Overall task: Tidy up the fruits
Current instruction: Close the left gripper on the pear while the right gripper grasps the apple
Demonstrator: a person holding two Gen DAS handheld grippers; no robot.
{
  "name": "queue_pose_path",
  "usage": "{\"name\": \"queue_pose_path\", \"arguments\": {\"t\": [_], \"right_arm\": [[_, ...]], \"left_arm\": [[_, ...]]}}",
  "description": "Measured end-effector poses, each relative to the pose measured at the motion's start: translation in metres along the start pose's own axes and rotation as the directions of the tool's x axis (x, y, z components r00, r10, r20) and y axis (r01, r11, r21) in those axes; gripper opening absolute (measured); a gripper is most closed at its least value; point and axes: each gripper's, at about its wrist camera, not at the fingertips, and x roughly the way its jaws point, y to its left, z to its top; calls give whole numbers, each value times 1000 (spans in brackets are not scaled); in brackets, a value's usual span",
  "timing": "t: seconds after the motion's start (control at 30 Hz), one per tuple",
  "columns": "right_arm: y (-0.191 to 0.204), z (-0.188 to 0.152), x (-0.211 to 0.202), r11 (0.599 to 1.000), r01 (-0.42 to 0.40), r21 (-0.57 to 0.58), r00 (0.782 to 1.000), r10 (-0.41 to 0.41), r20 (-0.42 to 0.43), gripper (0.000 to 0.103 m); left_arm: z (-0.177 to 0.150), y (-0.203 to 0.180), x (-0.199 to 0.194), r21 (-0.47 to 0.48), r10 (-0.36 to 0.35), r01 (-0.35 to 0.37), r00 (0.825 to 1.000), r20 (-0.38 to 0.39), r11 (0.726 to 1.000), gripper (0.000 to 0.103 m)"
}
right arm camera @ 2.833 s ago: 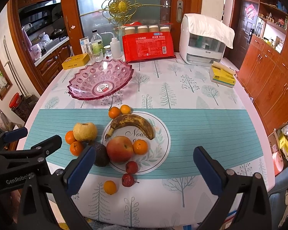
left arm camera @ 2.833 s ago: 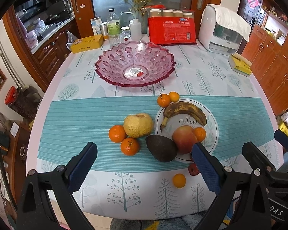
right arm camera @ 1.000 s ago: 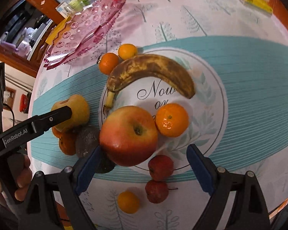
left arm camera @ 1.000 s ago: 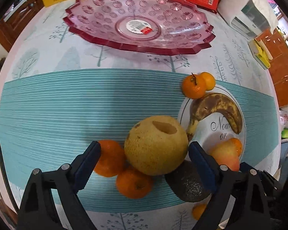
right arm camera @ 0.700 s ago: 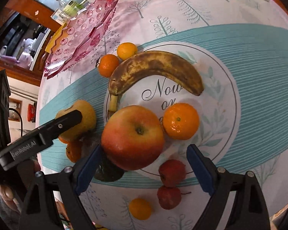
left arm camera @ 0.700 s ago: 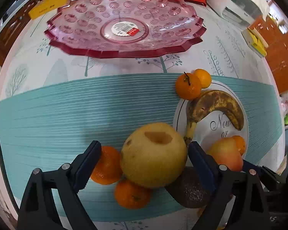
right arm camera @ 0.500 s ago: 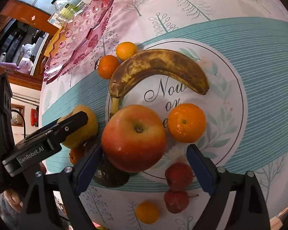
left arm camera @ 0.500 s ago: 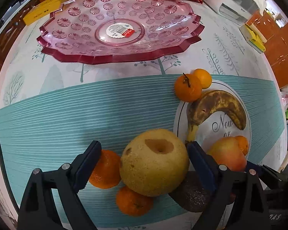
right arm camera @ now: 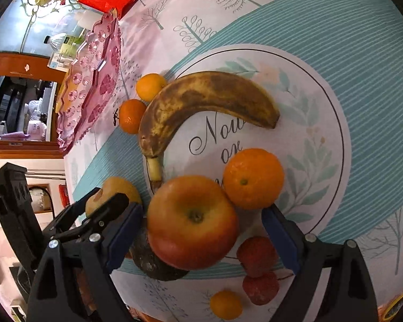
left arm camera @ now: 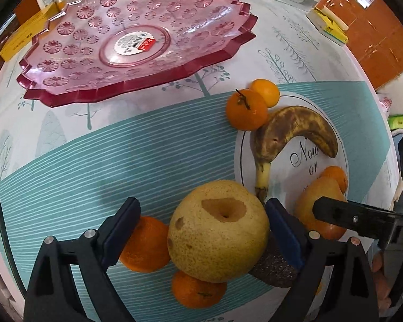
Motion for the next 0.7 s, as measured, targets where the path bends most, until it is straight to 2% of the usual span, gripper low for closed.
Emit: {"name": "queue_pose_path", "arguments": {"t": [0.13,0.17,0.2,0.23,0.27,0.3,0.4,0.53,0.7], "right_arm": [[6,-2,2,999,39,-26,999,-39,10,89],[6,-2,1,999,42,-31,999,-41,15,83],[7,-2,1,999,3,-40,1000,-2,13,76],[8,-3,2,999,-23,-48,1000,23,6,69],[10,-3,2,998,-13,-57,1000,13,7,69],[13,-4,2,998,2,-70,1000,-1,16,69],[18,-6,1,995,29,-95,999,-26,35,69],[22,-8,-5,992,36,-121,998,-28,62,69],[36,-14,-21,978,45,-201,993,-22,116,69]], "left_arm": [[1,-5,6,53,17,-17,1000,-15,998,93],[1,-7,8,67,26,-25,1000,-17,997,93],[1,-9,9,73,32,-30,999,-16,997,92],[1,-11,9,72,23,-22,1000,-14,997,87],[2,-11,8,67,-9,10,1000,-14,998,72],[3,-10,8,49,-63,64,998,-24,997,68],[3,-12,10,31,-54,55,998,-19,998,67],[1,-11,5,18,5,-5,1000,8,1000,67],[-1,4,-21,-48,-3,6,999,46,999,66]]}}
